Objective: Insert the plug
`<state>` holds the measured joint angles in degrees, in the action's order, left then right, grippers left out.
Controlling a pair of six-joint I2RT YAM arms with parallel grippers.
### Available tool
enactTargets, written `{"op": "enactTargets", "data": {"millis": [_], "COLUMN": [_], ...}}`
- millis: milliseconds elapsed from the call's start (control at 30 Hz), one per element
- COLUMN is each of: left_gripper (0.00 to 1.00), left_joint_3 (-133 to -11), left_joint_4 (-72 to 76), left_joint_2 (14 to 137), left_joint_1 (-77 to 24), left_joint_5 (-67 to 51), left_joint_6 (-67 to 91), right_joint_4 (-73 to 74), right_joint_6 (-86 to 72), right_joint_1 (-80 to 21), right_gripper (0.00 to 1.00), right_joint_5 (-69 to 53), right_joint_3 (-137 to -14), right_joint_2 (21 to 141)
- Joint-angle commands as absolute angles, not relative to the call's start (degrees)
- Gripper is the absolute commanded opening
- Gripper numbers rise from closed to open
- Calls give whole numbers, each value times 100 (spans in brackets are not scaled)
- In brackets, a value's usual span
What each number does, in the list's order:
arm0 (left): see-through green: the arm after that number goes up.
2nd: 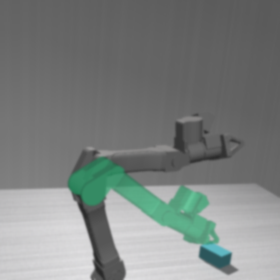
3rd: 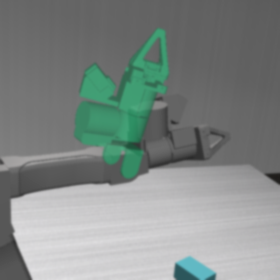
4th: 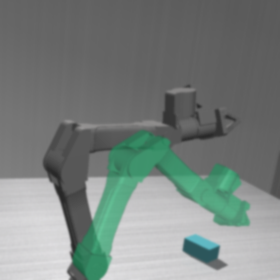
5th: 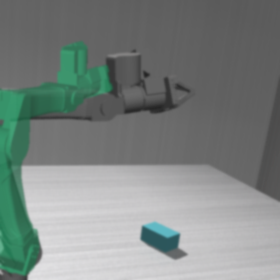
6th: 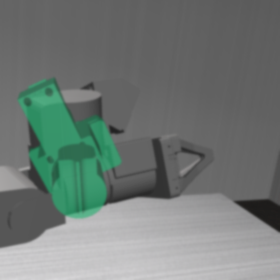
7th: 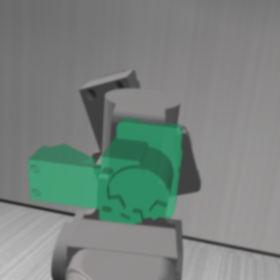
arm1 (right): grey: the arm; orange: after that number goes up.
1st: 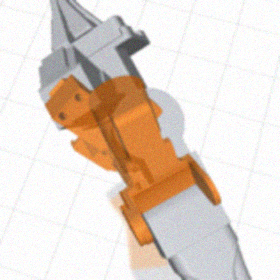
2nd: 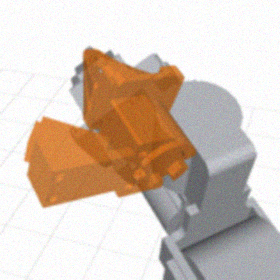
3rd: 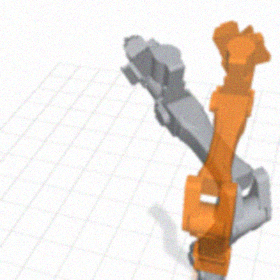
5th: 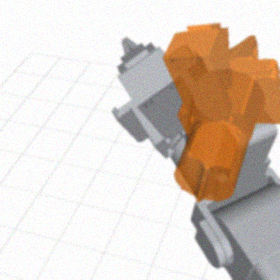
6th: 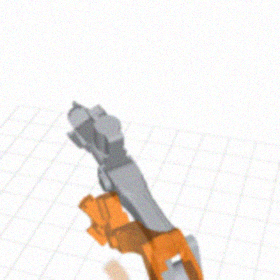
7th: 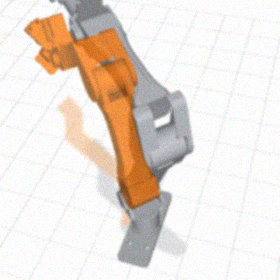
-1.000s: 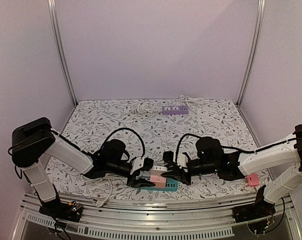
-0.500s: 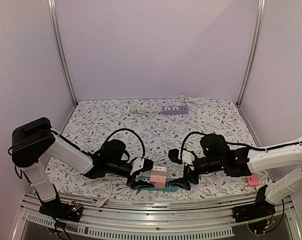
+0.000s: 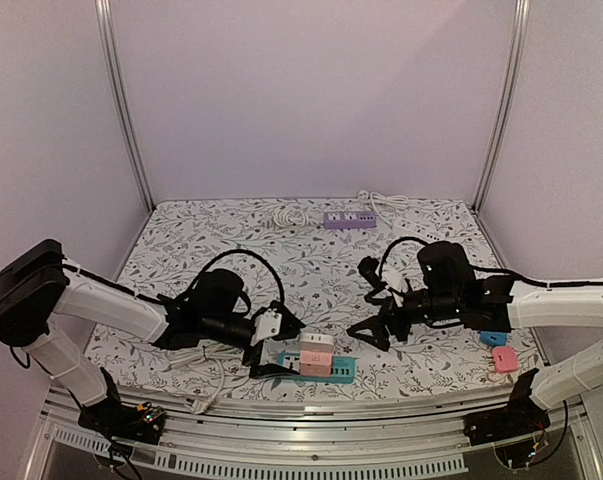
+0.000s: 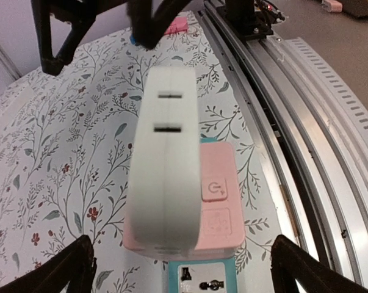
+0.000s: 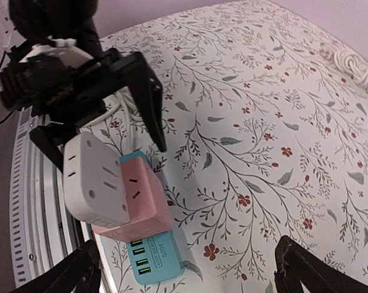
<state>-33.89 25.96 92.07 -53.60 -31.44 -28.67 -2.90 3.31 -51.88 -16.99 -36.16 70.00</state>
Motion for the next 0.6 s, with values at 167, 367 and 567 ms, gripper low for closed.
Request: {"op": "enactTargets", "data": {"millis": [167,367,567], "left_gripper": [95,93,94], "left_joint_3": [-3185,-3531,-3229], "left_joint_4": [24,-1176,-1571], "left_joint_2": [7629,7081,6815], "left_joint_1": [-5093,-5143,-5124], "left_joint_5": [-2615,-1939,-1460], "left_joint_6": [-3774,-3990,-4688], "right_joint_4": [2258,1930,971], "right_joint_6": [-2663,-4609,-5297], "right_joint_1": [-4638,-4654,-5049], "right_gripper": [73,62,60], "right_joint_5": [-695,-990,-1447], "right_joint_3": [-4855,-3924,-3514], "right_joint_2": [8430,7682,7858]}}
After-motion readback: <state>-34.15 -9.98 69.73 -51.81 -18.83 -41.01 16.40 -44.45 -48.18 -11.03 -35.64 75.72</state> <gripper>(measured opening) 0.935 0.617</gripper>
